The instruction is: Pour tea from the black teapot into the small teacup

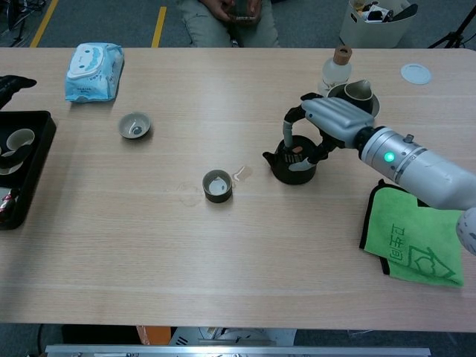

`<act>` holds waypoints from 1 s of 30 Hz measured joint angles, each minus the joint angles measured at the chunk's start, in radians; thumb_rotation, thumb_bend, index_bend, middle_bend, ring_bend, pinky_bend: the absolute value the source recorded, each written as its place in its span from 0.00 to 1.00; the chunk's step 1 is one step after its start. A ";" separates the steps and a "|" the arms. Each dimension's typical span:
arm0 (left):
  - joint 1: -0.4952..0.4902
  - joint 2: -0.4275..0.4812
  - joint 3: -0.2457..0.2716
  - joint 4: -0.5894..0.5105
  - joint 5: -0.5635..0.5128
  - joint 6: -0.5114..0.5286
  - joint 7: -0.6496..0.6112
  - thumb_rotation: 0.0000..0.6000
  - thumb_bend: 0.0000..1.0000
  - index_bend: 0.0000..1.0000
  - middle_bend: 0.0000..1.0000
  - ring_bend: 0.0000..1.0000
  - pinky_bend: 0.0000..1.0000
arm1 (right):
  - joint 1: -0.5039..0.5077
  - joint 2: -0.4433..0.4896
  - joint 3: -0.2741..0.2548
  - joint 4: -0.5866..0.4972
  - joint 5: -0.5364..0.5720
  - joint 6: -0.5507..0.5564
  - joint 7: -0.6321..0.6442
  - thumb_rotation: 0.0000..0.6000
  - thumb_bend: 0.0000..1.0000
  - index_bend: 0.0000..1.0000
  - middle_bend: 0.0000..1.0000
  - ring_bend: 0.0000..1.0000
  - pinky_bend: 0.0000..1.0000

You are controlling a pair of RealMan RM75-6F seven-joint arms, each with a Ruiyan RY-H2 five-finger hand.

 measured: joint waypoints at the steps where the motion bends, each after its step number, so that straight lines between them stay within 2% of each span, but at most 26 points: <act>1: 0.000 0.001 0.000 0.000 0.000 0.001 0.000 1.00 0.35 0.04 0.05 0.00 0.07 | 0.000 0.006 0.001 -0.006 -0.001 0.002 -0.001 0.88 0.00 0.46 0.35 0.22 0.00; 8: -0.003 0.008 -0.003 -0.006 0.002 0.002 0.007 1.00 0.35 0.05 0.05 0.00 0.07 | -0.004 0.071 0.010 -0.080 -0.010 0.029 -0.017 0.88 0.00 0.37 0.32 0.21 0.00; 14: -0.005 0.019 -0.002 -0.012 0.002 -0.002 0.005 1.00 0.35 0.04 0.05 0.00 0.07 | -0.020 0.150 0.007 -0.185 -0.030 0.065 -0.031 0.88 0.00 0.33 0.31 0.20 0.00; 17: -0.003 0.026 -0.001 -0.017 0.008 0.004 0.002 1.00 0.35 0.04 0.05 0.00 0.07 | -0.040 0.190 -0.001 -0.233 -0.052 0.103 -0.029 0.95 0.01 0.32 0.31 0.20 0.00; 19: 0.000 0.033 0.000 -0.021 0.014 0.011 0.000 1.00 0.35 0.05 0.05 0.00 0.07 | -0.059 0.211 -0.008 -0.255 -0.070 0.139 -0.025 1.00 0.03 0.32 0.31 0.20 0.00; 23: 0.010 0.050 0.006 -0.033 0.020 0.025 -0.002 1.00 0.35 0.05 0.06 0.00 0.07 | -0.112 0.256 -0.022 -0.288 -0.092 0.225 -0.026 1.00 0.04 0.32 0.31 0.20 0.00; 30: 0.036 0.071 0.017 -0.068 0.042 0.068 -0.009 1.00 0.35 0.05 0.06 0.00 0.07 | -0.252 0.369 -0.056 -0.344 -0.099 0.400 -0.035 1.00 0.12 0.32 0.31 0.20 0.00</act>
